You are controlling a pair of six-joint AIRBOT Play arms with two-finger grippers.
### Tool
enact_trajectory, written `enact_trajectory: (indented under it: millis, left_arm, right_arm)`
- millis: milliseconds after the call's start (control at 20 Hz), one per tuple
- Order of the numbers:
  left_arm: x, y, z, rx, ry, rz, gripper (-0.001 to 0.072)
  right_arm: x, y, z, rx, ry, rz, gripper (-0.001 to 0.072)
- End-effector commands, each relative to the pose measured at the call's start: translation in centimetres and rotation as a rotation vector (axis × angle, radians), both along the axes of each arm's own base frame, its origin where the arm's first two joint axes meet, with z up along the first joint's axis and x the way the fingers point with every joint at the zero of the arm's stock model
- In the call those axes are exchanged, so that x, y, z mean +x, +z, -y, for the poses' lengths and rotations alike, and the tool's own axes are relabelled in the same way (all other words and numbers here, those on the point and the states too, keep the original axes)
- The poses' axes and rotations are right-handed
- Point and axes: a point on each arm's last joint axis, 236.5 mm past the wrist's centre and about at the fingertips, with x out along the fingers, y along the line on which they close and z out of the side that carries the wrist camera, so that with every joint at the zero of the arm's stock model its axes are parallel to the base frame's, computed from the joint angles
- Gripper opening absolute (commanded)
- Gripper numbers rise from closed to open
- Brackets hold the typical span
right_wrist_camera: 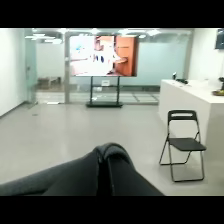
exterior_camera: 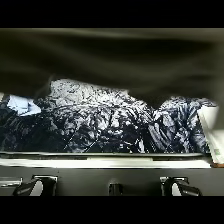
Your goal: Fold the clothes and pants, and hang the long-sleeved shirts on hangers.
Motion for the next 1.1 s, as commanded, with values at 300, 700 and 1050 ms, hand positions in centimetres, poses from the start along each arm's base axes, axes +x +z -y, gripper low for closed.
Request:
enact_trajectory:
  millis: [300,700,1050]
  left_arm:
    - [14.4,-19.6,-0.9,-0.108,-0.168,-0.752,0.0030]
    - [29.5,-54.4,0.3,-0.334,-0.232,-1.474,0.0030]
    - [37.5,-61.4,-1.9,-0.458,-0.136,-1.442,0.0030]
  right_arm:
    - [10.3,-22.4,1.9,0.155,0.055,-0.905,0.0042]
    - [27.9,-54.8,-1.7,0.638,0.276,-1.487,0.0040]
    - [41.3,-57.6,-0.8,0.649,0.168,-1.126,0.0041]
